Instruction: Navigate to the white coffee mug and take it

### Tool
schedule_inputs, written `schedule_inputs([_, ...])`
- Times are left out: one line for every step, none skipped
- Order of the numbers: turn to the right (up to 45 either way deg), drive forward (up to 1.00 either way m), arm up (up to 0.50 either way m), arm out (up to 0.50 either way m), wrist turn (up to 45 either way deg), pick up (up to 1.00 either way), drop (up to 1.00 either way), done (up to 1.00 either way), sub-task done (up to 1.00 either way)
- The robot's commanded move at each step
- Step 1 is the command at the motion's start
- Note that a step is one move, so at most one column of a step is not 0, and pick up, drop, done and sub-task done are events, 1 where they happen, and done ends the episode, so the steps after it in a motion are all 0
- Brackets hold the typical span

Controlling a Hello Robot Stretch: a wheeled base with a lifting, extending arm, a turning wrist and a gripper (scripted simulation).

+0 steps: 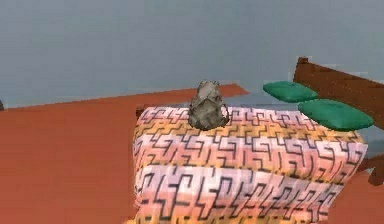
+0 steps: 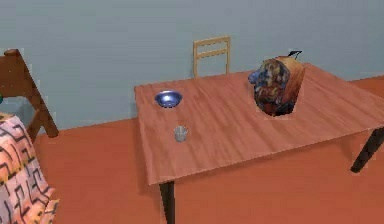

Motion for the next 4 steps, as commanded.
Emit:
schedule_inputs([45.0,0.0,0.0,0.0,0.0,0.0,0.0,0.0,0.0])
schedule_inputs([45.0,0.0,0.0,0.0,0.0,0.0,0.0,0.0,0.0])
schedule_inputs([39.0,0.0,0.0,0.0,0.0,0.0,0.0,0.0,0.0])
schedule_inputs([0.0,0.55,0.0,0.0,0.0,0.0,0.0,0.0,0.0])
